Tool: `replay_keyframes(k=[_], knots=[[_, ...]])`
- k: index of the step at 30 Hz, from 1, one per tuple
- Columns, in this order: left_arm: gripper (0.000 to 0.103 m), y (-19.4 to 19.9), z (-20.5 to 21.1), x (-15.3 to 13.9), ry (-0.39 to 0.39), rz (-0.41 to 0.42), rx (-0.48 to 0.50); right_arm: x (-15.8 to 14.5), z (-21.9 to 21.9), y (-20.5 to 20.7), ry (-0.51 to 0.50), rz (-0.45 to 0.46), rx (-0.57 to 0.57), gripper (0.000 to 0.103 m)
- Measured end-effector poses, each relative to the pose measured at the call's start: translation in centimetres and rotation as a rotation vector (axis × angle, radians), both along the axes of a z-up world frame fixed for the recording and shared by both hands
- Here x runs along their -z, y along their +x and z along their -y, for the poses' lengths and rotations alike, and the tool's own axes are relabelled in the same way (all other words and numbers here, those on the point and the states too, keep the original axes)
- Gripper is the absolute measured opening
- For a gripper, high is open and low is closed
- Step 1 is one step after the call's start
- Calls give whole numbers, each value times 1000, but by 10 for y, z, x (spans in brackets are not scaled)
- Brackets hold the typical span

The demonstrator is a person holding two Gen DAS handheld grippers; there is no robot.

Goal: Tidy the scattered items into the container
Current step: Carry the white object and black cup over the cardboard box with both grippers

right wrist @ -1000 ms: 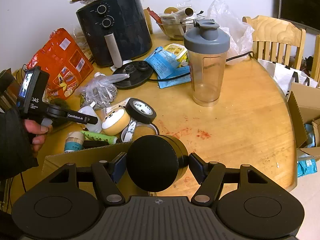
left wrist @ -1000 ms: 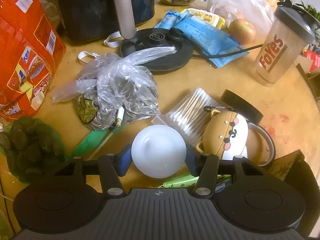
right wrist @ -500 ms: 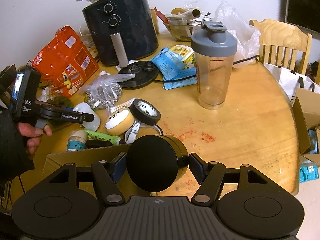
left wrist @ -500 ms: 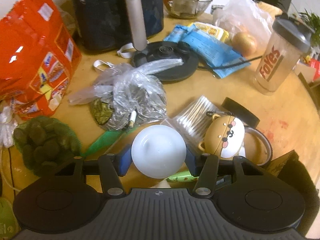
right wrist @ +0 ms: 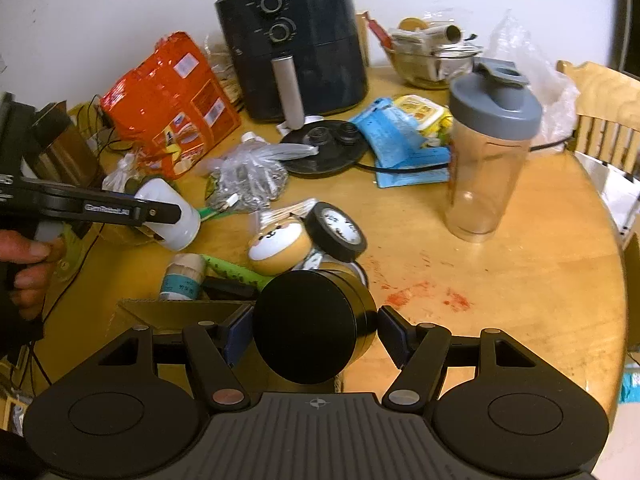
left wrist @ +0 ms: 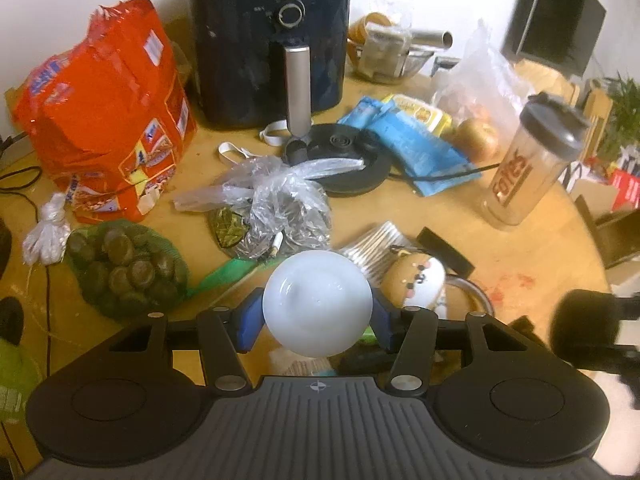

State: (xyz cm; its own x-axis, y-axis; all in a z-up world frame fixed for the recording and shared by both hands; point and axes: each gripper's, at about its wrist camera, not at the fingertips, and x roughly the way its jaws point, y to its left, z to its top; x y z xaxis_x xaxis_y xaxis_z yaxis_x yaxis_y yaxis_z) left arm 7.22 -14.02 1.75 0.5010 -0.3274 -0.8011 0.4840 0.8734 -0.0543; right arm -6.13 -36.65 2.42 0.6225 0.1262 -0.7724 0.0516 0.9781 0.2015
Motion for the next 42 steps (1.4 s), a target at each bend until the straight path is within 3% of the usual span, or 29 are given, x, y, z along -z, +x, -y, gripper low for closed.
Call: replay_keyframes(k=[15,27,34,42], knots=[[53,-48,-22,-19,-53,-18,-141,10,-14,22,16,-54,-178,69],[53,-88,-21,-9,-8,-40,-219,23,-26,28,-2,-111,-314,69],[53,-99,-17,2,30,-45,-158,29,-33,26,-31,-126,-354,69],[53,-95,-11,27,102,-55,-47,31,-44,24,-68,-140,-293,69]])
